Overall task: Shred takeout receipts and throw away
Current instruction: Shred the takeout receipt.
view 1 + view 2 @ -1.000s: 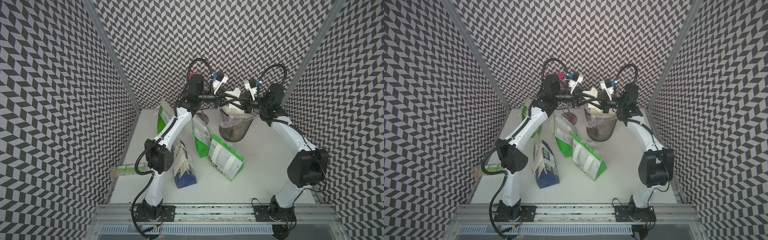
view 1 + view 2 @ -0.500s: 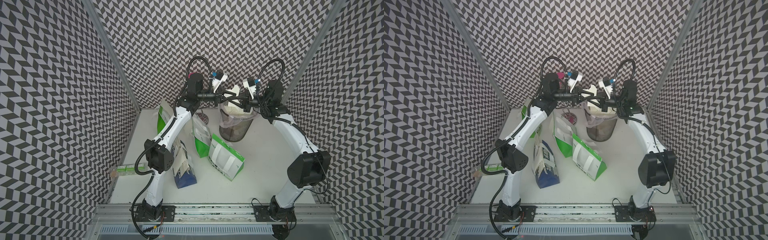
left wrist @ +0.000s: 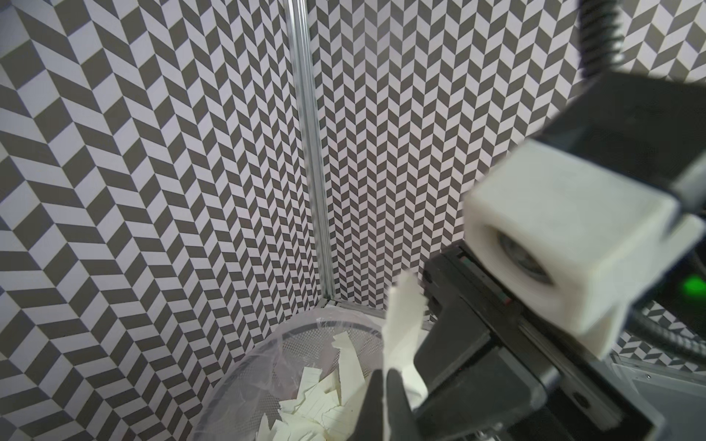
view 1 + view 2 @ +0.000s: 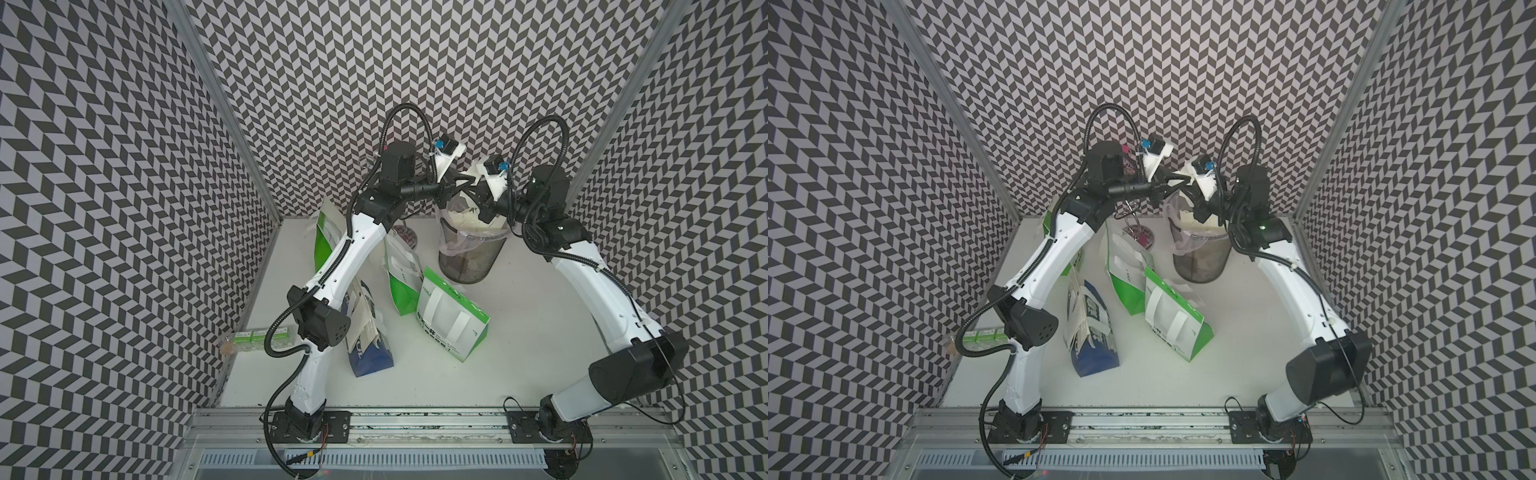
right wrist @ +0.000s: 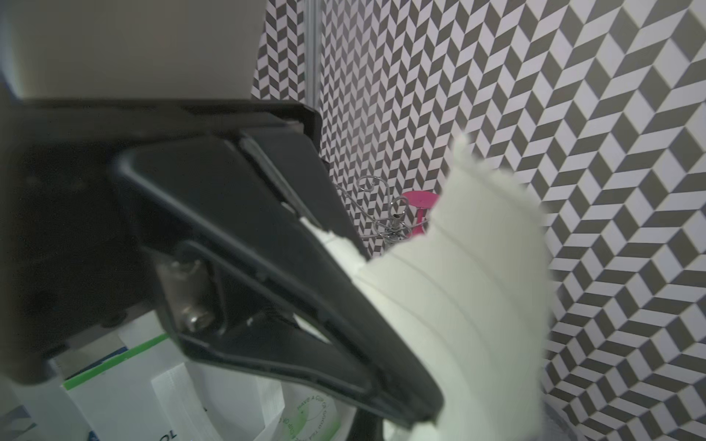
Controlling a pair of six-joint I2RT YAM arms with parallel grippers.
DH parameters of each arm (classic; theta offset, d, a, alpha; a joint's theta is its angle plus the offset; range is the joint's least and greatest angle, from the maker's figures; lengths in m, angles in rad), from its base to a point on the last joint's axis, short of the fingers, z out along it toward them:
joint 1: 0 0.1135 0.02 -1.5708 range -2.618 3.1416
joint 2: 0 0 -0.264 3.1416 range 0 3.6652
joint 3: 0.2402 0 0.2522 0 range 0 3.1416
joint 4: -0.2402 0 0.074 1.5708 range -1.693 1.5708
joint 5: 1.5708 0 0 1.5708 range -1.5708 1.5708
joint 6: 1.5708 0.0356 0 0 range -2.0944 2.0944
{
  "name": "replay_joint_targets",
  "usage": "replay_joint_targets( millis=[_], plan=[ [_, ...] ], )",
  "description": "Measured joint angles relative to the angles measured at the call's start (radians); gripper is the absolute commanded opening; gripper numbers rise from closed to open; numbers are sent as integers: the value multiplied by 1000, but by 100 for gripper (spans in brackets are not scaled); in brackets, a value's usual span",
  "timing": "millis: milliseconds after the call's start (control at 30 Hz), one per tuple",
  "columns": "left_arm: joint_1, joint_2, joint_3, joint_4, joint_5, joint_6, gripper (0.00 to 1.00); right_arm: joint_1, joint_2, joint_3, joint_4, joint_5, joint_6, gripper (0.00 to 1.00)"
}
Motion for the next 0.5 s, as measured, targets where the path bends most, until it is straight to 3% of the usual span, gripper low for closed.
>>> replay_joint_targets(
  millis=[200,500],
  plan=[
    [-10,0,0,-20,-80,-24,0,42,-60,-125,131,187,-40,0],
    [-16,3,0,-38,-167,-65,0,84,-144,-288,327,325,-144,0]
  ],
)
